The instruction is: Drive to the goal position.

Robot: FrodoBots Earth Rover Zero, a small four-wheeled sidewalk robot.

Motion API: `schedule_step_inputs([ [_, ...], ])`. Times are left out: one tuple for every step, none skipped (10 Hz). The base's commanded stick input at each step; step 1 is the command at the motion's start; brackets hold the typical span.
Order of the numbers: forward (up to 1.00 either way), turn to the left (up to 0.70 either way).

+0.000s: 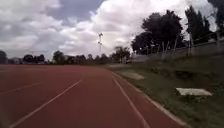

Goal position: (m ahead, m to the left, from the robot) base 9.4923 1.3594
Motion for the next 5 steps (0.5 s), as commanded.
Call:
schedule_step_inputs([
  [0.6,0.0],
  [0.6,0.0],
  [0.6,0.0],
  [0.6,0.01],
  [0.6,0.03],
])
